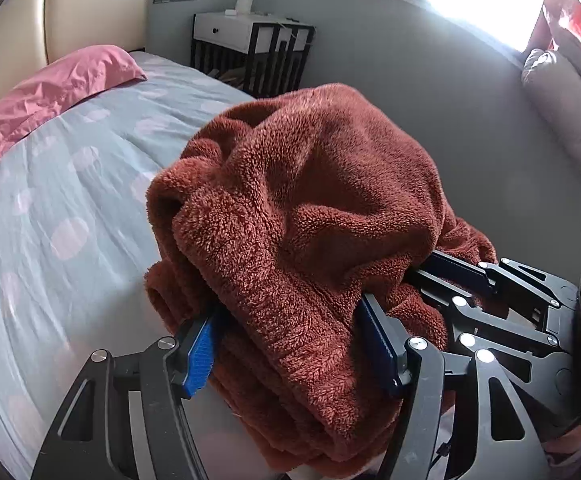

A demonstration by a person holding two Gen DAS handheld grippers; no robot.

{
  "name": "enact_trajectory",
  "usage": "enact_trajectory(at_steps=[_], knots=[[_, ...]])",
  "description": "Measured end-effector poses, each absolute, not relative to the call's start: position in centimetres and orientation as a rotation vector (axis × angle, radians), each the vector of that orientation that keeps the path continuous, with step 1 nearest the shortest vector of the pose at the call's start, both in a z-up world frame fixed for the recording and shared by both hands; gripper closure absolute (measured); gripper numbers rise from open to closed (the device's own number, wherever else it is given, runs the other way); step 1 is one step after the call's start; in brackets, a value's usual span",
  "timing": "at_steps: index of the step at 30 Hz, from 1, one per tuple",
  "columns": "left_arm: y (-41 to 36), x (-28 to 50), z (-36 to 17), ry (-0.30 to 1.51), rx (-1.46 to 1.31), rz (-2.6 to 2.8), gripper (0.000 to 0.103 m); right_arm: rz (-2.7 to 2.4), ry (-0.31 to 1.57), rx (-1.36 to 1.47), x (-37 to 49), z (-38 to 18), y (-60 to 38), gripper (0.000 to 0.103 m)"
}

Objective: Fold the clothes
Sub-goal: 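Lower the fleece bundle onto the white cloth stack and open both tools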

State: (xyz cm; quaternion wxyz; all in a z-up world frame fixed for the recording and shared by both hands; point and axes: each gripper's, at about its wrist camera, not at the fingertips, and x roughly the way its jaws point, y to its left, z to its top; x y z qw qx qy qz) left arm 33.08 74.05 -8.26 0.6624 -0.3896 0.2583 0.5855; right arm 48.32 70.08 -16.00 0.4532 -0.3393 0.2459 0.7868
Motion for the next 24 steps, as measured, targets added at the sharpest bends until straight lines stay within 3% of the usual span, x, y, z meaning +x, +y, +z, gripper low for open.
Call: enact_trajectory(at_steps=[12, 22, 24], knots=[[73.2, 32.6, -7.7, 0.554, -0.882, 1.300, 0.036, 1.889, 0.632, -0.879, 47.9, -15.7, 69.6, 0.080], [68.3, 33.3, -1.1, 0.511, -0.788, 1.302, 0.036, 1.801, 0.600, -0.849, 48.7, -10.6, 66.4, 0.078], [66.6, 33.6, 0.9, 0.505, -0.730, 1.330, 0.031, 1.804, 0.593, -0.800, 49.5, -8.5, 64.8, 0.078]])
